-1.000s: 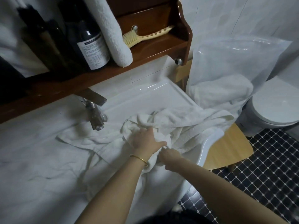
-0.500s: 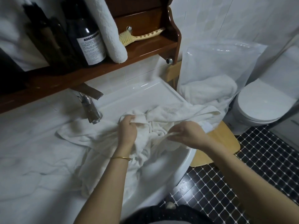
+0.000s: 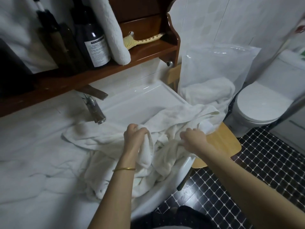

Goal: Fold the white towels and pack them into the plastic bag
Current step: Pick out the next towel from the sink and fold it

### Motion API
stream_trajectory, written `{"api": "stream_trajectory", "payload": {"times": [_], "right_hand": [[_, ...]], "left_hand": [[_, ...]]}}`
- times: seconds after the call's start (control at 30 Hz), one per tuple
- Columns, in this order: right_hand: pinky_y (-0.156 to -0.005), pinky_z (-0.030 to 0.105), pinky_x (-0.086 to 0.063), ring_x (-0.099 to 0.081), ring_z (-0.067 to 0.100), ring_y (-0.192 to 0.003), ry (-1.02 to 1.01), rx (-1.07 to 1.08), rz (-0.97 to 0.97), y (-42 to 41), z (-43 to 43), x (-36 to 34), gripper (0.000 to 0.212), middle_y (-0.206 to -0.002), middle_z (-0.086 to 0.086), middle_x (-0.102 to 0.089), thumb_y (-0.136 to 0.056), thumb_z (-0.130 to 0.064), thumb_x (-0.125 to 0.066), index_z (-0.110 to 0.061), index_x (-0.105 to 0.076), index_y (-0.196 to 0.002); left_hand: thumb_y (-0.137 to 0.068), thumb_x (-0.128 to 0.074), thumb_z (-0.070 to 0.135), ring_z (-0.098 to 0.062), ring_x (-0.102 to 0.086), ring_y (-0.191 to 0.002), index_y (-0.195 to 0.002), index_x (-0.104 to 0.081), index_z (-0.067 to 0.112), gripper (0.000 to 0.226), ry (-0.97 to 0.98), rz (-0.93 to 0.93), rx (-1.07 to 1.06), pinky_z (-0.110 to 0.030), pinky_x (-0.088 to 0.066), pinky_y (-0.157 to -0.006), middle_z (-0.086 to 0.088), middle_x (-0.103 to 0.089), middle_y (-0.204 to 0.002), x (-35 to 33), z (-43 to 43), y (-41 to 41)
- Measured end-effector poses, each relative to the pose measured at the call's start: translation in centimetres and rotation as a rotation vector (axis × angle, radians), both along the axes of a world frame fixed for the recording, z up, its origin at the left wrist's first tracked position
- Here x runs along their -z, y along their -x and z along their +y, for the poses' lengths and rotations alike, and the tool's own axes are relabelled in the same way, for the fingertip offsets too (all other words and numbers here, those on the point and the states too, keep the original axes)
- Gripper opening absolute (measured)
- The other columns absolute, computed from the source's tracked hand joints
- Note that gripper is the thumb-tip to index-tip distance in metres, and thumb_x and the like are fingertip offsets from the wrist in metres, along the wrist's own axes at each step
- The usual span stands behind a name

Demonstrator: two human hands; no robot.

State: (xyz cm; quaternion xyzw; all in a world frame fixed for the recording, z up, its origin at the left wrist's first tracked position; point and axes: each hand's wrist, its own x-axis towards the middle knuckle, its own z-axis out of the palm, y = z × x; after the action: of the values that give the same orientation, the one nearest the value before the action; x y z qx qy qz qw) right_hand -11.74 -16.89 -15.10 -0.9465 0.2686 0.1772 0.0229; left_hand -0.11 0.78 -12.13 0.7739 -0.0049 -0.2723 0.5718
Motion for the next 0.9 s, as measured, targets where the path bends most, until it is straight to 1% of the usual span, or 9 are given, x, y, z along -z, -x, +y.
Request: {"api": "stream_trajectory", "payload": {"times": [0.1,0.2,0.3,0.43,0.5,0.57,0.67,0.8,0.9], "right_hand": [[-0.099,0.044,-0.032,-0.045,0.029,-0.117,0.017,-0.240,-0.073,-1.3,2.7,1.8,0.043,-0.118,0.004,-0.054,-0.080,-0.005,-0.045,-0.020,-0.053,-0.120],[-0.078,0.036,-0.043,-0.053,0.028,-0.109,-0.182,-0.323,-0.058,-3.2,5.2,3.3,0.041,-0.114,0.006,-0.059,-0.082,-0.008,-0.043,-0.022,-0.056,-0.118],[-0.069,0.034,-0.041,-0.057,0.029,-0.102,-0.307,-0.286,0.084,-3.9,6.8,5.8,0.023,-0.108,0.007,-0.060,-0.091,-0.016,-0.039,-0.017,-0.056,-0.105],[-0.064,0.033,-0.039,-0.056,0.027,-0.095,-0.260,-0.269,0.115,-4.0,7.5,7.8,0.018,-0.095,0.003,-0.057,-0.090,-0.024,-0.043,-0.017,-0.058,-0.096],[-0.063,0.030,-0.038,-0.057,0.025,-0.095,-0.289,-0.240,0.104,-3.7,7.3,7.9,0.022,-0.101,0.002,-0.058,-0.085,-0.023,-0.048,-0.020,-0.059,-0.104],[-0.061,0.027,-0.037,-0.056,0.021,-0.090,-0.374,-0.176,0.017,-3.2,6.5,7.0,0.023,-0.101,0.000,-0.060,-0.082,-0.023,-0.055,-0.023,-0.060,-0.105],[-0.056,0.024,-0.036,-0.052,0.014,-0.076,-0.514,-0.015,-0.276,-2.7,4.5,3.8,0.016,-0.085,-0.007,-0.059,-0.081,-0.021,-0.063,-0.023,-0.061,-0.097],[-0.063,0.028,-0.042,-0.051,0.016,-0.072,-0.583,0.057,-0.514,-2.4,2.7,-0.6,0.024,-0.075,-0.009,-0.055,-0.075,-0.008,-0.069,-0.024,-0.052,-0.083],[-0.073,0.038,-0.044,-0.053,0.025,-0.081,-0.533,0.021,-0.536,-2.1,2.7,-1.8,0.028,-0.081,0.000,-0.059,-0.072,0.000,-0.065,-0.022,-0.047,-0.077]], "left_hand": [[-0.070,-0.065,0.034,-0.026,-0.048,-0.068,-0.073,-0.046,0.012,0.029,-0.067,-0.155,0.002,-0.032,-0.039,-0.058,-0.003,-0.050,-0.074,1.0,1.1,-0.3],[-0.081,-0.062,0.035,-0.028,-0.037,-0.065,-0.059,-0.035,0.011,0.042,-0.211,-0.348,0.004,-0.034,-0.031,-0.054,-0.004,-0.039,-0.064,1.6,1.9,-0.8],[-0.091,-0.049,0.034,-0.036,-0.049,-0.088,-0.073,-0.062,0.003,0.037,-0.458,-0.493,0.092,-0.035,-0.037,-0.076,-0.017,-0.057,-0.086,2.0,2.8,-1.4],[-0.095,-0.047,0.019,-0.028,-0.056,-0.093,-0.089,-0.065,-0.001,0.027,-0.219,-0.548,0.049,-0.029,-0.037,-0.074,-0.012,-0.060,-0.092,1.8,3.5,-1.6],[-0.094,-0.046,0.008,-0.020,-0.057,-0.096,-0.093,-0.063,0.008,0.017,-0.078,-0.534,0.058,-0.026,-0.042,-0.081,-0.004,-0.063,-0.097,1.2,3.6,-1.9],[-0.091,-0.046,0.001,-0.010,-0.058,-0.095,-0.094,-0.063,0.018,0.025,0.029,-0.492,0.097,-0.016,-0.043,-0.081,0.008,-0.065,-0.097,0.6,4.0,-2.4],[-0.080,-0.042,-0.011,-0.003,-0.062,-0.089,-0.075,-0.066,0.018,0.039,0.126,-0.418,0.156,-0.017,-0.046,-0.080,0.013,-0.069,-0.087,-1.0,4.2,-2.6],[-0.055,-0.031,-0.018,-0.010,-0.065,-0.084,-0.050,-0.060,0.017,0.046,0.492,-0.360,0.421,-0.020,-0.047,-0.081,0.006,-0.066,-0.063,-3.5,4.3,-1.9],[-0.069,-0.046,-0.012,-0.011,-0.067,-0.091,-0.080,-0.070,0.013,0.037,0.264,-0.138,0.805,-0.019,-0.048,-0.079,-0.004,-0.073,-0.082,-3.7,4.9,-2.2]]}}
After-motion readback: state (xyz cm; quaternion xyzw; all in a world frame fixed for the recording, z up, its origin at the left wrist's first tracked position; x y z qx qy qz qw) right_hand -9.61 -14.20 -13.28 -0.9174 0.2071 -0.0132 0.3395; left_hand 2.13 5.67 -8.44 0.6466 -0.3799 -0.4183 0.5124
